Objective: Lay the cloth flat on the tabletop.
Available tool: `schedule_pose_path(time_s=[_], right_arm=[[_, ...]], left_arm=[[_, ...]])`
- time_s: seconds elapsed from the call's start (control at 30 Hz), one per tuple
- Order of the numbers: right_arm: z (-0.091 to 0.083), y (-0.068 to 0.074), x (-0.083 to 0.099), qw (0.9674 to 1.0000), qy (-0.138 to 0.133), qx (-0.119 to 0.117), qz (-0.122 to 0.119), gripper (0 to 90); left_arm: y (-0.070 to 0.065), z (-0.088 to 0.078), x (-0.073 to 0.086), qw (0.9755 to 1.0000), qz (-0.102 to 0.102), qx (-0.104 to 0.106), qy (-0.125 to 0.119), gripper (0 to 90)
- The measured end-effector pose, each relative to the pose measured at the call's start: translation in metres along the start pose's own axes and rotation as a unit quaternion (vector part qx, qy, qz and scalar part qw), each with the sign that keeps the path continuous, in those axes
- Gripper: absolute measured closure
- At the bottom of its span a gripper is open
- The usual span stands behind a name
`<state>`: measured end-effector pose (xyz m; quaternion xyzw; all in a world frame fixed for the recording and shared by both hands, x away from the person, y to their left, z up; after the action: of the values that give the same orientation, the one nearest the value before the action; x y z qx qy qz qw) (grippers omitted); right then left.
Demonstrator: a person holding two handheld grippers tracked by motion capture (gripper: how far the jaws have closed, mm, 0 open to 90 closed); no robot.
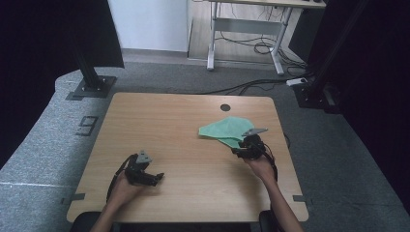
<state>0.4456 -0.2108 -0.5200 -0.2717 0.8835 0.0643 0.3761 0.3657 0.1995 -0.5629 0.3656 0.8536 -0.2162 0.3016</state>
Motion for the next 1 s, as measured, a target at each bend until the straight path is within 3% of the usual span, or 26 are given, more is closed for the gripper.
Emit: schedule_pose_path(time_s=[0.33, 0.57, 0.67, 1.0], right_arm=[[0.026, -0.008, -0.01, 0.9997, 0.013, 0.016, 0.013, 68.6], [0.044, -0.009, -0.002, 0.9989, 0.041, 0.023, 0.011, 78.7], [0.044, -0.009, 0.002, 0.999, 0.031, 0.012, 0.03, 82.5], [0.032, 0.001, 0.015, 0.9993, 0.022, -0.013, 0.026, 82.8]], left_arm=[[0.0, 0.0, 0.0, 1.0, 0.0, 0.0, 0.0, 6.5], [0.0, 0.0, 0.0, 1.0, -0.001, 0.0, 0.0, 5.8], [-0.001, 0.001, 0.0, 1.0, -0.001, 0.0, 0.002, 4.9], [-0.001, 0.001, -0.001, 1.0, -0.008, -0.006, 0.003, 6.3]])
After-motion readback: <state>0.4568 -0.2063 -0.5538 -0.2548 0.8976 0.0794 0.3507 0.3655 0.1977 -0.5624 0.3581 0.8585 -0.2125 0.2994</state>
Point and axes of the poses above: each handheld gripper's, and its own axes: z roughly forward along the jaws, x roughly out of its underside, y roughly to its left, the point moved 2 cm from there along z, roughly forward along the jaws, and after that the axes turned 11 degrees about x, right-handed, at the moved point
